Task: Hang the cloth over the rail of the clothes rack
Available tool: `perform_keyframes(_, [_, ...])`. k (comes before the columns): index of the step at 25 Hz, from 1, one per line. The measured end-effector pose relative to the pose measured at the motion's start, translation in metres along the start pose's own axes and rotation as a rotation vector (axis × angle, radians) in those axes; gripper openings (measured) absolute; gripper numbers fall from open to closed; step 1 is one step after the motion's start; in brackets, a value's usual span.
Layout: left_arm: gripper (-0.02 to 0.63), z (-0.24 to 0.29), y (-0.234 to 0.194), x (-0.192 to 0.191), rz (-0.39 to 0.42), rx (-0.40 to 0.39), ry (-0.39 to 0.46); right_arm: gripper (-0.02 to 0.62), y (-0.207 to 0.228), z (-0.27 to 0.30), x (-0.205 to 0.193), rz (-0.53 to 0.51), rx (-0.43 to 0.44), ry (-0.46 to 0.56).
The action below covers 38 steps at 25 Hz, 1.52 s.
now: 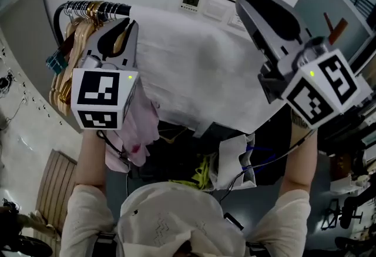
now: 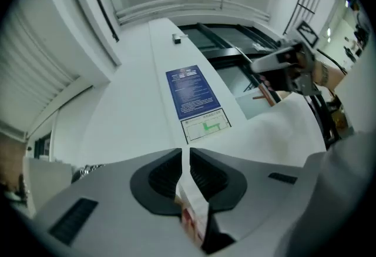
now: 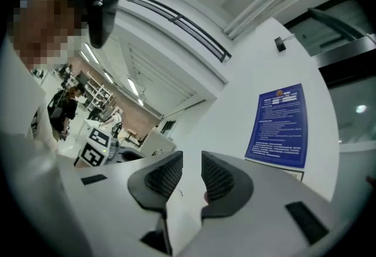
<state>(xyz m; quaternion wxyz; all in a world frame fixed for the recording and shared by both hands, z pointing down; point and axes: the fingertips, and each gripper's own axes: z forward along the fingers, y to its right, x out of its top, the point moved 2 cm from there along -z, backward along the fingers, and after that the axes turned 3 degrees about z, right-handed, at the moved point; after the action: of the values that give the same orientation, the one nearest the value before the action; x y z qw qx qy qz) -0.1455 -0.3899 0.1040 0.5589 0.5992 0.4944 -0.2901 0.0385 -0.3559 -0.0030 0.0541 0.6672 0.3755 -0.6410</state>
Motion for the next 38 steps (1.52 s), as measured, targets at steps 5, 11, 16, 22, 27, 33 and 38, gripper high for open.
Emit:
perform_keyframes(5, [0.155, -0.010, 0.016, -0.028, -0.148, 0.053, 0.030, 0.089, -0.019, -0.106, -0.058, 0.211, -0.136, 0.068])
perform_keyframes(11, [0.155, 0.004, 0.011, -0.044, -0.394, 0.054, 0.063, 0.089, 0.001, -0.181, -0.118, 0.272, -0.443, -0.038])
perform_keyframes(16, [0.155, 0.021, 0.002, -0.058, -0.427, 0.034, 0.018, 0.089, 0.019, -0.218, -0.131, 0.328, -0.574, -0.047])
perform_keyframes(22, [0.155, 0.026, 0.006, -0.059, -0.406, 0.012, -0.009, 0.089, 0.039, -0.230, -0.134, 0.309, -0.569, -0.112])
perform_keyframes(27, [0.153, 0.028, 0.018, -0.056, -0.361, -0.017, -0.002, 0.089, 0.049, -0.225, -0.147, 0.341, -0.547, -0.106])
perform_keyframes(33, [0.033, 0.027, 0.016, -0.054, -0.373, -0.111, -0.017, 0.089, 0.059, -0.210, -0.150, 0.288, -0.552, -0.082])
perform_keyframes(38, [0.020, 0.026, 0.011, -0.042, -0.279, -0.115, -0.010, 0.089, 0.052, -0.201, -0.153, 0.303, -0.511, -0.127])
